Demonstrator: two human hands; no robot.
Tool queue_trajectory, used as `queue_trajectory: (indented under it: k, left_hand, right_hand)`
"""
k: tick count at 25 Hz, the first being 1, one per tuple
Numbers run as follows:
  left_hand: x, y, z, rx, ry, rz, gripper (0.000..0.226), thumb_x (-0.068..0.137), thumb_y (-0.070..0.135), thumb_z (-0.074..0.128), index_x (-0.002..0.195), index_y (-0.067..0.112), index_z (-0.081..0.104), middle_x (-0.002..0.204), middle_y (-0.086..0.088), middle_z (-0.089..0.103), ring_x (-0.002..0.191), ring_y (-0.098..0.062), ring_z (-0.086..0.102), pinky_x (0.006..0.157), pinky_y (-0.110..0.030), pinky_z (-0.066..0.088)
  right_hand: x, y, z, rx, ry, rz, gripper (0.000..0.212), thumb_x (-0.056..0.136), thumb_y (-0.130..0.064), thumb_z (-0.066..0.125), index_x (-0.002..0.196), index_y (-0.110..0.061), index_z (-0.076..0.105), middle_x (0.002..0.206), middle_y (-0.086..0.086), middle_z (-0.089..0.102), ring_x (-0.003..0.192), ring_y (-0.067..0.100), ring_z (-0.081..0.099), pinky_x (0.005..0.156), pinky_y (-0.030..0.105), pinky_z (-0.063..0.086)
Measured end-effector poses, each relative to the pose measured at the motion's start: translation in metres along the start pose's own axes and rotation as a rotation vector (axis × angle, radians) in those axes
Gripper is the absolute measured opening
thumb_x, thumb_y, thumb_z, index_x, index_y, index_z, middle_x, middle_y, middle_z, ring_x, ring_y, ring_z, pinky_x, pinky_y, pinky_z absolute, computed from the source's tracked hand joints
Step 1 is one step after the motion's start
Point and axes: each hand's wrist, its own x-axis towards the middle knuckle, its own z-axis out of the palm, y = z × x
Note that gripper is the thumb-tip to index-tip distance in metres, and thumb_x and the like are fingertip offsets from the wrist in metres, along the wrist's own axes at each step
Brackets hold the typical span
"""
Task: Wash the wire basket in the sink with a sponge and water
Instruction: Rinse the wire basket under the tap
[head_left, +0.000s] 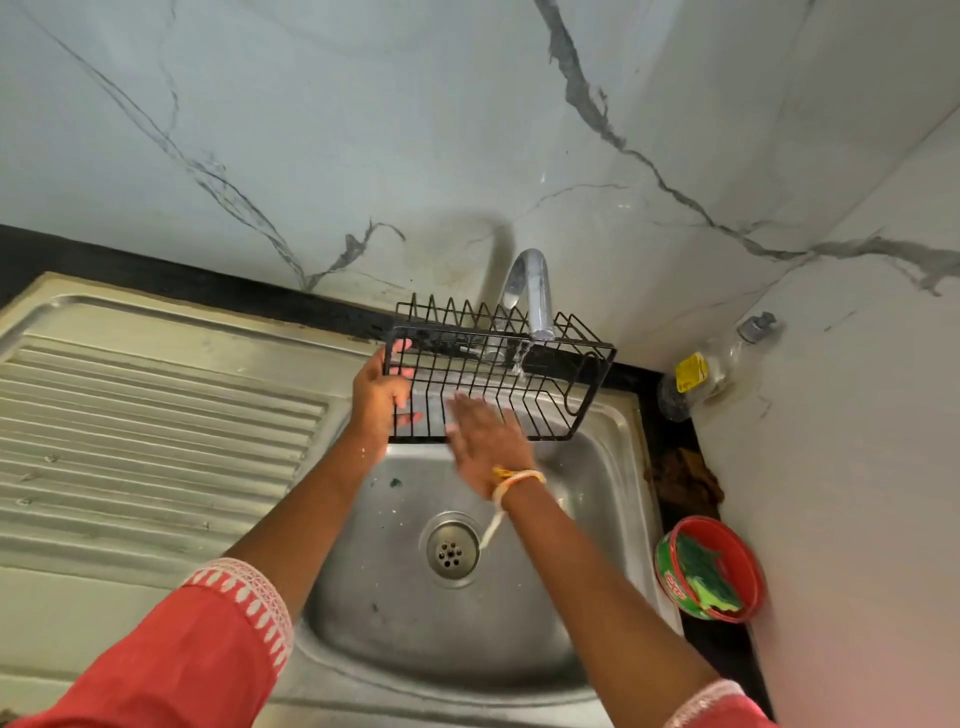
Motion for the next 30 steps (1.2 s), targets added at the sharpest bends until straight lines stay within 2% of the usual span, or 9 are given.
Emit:
queue_trajectory:
  k: [4,9,12,15,17,20,24,27,30]
  left_hand:
    - [-0.001,0.003,-0.007,-0.018,-0.004,-0.059,0.083,0.046,0.006,0.042,0.125,0.026,0.059,0.106,-0.01,0.058,0.098,-0.029,0.057,0.084,-0.052,0.055]
    - [-0.007,-0.006,0.011,-0.033,-0.086,-0.043,0.076,0.051,0.002,0.043,0.125,0.013,0.057,0.084,-0.007,0.051,0.072,-0.018,0.046,0.061,-0.031,0.04]
    - [0.002,-0.003,-0.004,0.006,-0.099,-0.077,0.091,0.04,0.009,0.047,0.131,-0.001,0.044,0.078,-0.004,0.047,0.07,-0.023,0.047,0.05,-0.03,0.048]
    - [0.0,-0.005,0.001,-0.02,-0.023,-0.102,0.083,0.045,0.007,0.044,0.125,0.022,0.059,0.095,-0.004,0.058,0.088,-0.024,0.056,0.071,-0.045,0.057]
    - [-0.007,-0.009,0.016,-0.053,0.002,-0.058,0.07,0.056,0.003,0.043,0.119,0.027,0.061,0.095,-0.005,0.057,0.085,-0.021,0.054,0.075,-0.041,0.052]
    - [-0.01,-0.006,0.021,-0.078,0.042,0.114,0.057,0.058,-0.001,0.044,0.105,0.025,0.063,0.078,-0.003,0.049,0.064,-0.012,0.045,0.057,-0.029,0.043]
    - [0.003,-0.01,0.01,-0.095,0.099,0.233,0.065,0.053,0.0,0.044,0.114,0.012,0.063,0.081,-0.011,0.049,0.069,-0.025,0.046,0.061,-0.042,0.047]
    - [0.005,-0.012,0.021,-0.05,0.158,0.308,0.066,0.057,-0.001,0.046,0.122,-0.003,0.056,0.08,-0.002,0.052,0.063,-0.01,0.049,0.057,-0.037,0.046]
    - [0.014,-0.016,0.028,-0.065,0.187,0.304,0.06,0.059,0.001,0.049,0.118,-0.007,0.058,0.074,0.005,0.055,0.055,-0.003,0.047,0.05,-0.029,0.044]
  right_hand:
    - [-0.007,0.02,-0.005,-0.105,0.094,0.535,0.064,0.098,-0.049,0.011,0.148,-0.014,0.028,0.153,0.017,0.03,0.143,0.032,0.023,0.117,0.047,0.016]
    - [-0.003,-0.042,0.004,-0.126,-0.01,-0.124,0.059,0.097,-0.043,0.024,0.152,-0.022,0.017,0.158,0.006,0.02,0.147,0.024,0.014,0.117,0.055,0.01]
    - [-0.011,0.034,-0.004,-0.119,0.057,0.122,0.054,0.099,-0.048,0.017,0.15,-0.034,0.017,0.159,-0.002,0.02,0.147,0.024,0.014,0.118,0.051,0.01]
    - [-0.017,0.023,-0.002,-0.152,0.04,0.432,0.062,0.098,-0.049,0.011,0.15,-0.016,0.023,0.158,0.016,0.019,0.146,0.032,0.013,0.117,0.052,0.012]
    - [-0.02,-0.025,0.013,-0.158,0.058,0.201,0.065,0.096,-0.047,0.013,0.152,-0.013,0.014,0.158,0.019,0.012,0.147,0.034,0.008,0.117,0.055,0.009]
    - [-0.03,-0.04,0.019,-0.129,0.085,-0.131,0.064,0.096,-0.041,0.028,0.153,-0.019,0.012,0.16,0.007,0.013,0.148,0.024,0.01,0.118,0.054,0.003]
    - [-0.02,0.013,0.008,-0.132,0.189,0.085,0.067,0.092,-0.026,0.041,0.152,-0.028,0.013,0.161,0.004,0.013,0.148,0.024,0.005,0.119,0.051,0.003]
    - [-0.012,0.001,0.007,-0.116,0.201,0.258,0.07,0.091,-0.025,0.04,0.153,-0.022,0.007,0.16,0.015,0.003,0.148,0.03,-0.002,0.116,0.047,-0.005]
    - [-0.012,-0.029,0.025,-0.12,0.233,0.115,0.075,0.087,-0.027,0.042,0.152,-0.006,0.012,0.159,0.018,0.004,0.147,0.035,0.004,0.117,0.049,0.0]
